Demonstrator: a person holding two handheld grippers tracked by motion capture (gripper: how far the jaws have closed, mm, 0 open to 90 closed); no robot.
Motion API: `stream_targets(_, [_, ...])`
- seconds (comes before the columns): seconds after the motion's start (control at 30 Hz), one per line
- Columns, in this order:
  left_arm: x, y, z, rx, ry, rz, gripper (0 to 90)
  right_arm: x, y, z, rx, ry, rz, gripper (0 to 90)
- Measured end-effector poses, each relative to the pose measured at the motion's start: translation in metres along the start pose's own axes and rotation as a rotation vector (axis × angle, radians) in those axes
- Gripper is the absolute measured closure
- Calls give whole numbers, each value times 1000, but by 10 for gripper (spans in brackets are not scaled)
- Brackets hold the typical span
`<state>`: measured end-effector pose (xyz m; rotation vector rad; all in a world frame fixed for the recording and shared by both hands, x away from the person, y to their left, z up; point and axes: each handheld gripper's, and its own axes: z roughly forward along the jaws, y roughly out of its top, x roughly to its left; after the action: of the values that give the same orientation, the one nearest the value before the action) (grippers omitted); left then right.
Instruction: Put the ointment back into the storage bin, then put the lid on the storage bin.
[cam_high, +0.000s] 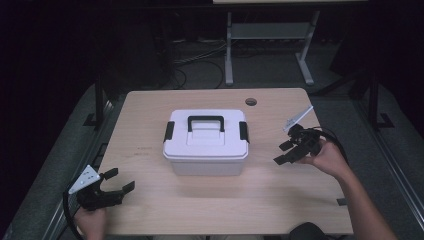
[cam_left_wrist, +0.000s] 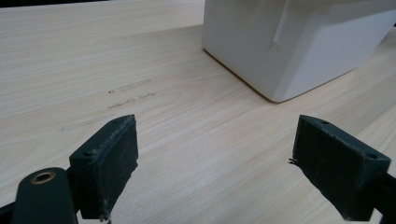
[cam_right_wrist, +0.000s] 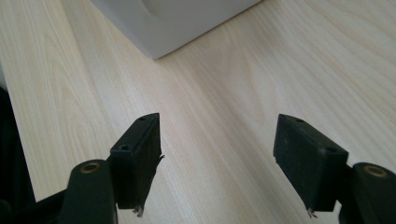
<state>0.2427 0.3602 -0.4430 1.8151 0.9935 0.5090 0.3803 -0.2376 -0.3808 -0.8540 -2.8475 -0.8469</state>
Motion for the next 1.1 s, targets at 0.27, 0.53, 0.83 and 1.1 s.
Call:
stream_targets(0.27, [0,0,1,2,-2,1,134,0,-9,1,-3,0,13,313])
stream_targets(0.53, [-1,1,2,1,-3,0,134,-1,-15,1,-6,-4,20,312])
stream_targets(0.83, [0,1,1,1,-2,3,134,0,-22,1,-14,-3,29,312])
stream_targets(1.1, [-1,1,2,2,-1,4,134,-1,-33,7,-14,8,43,311])
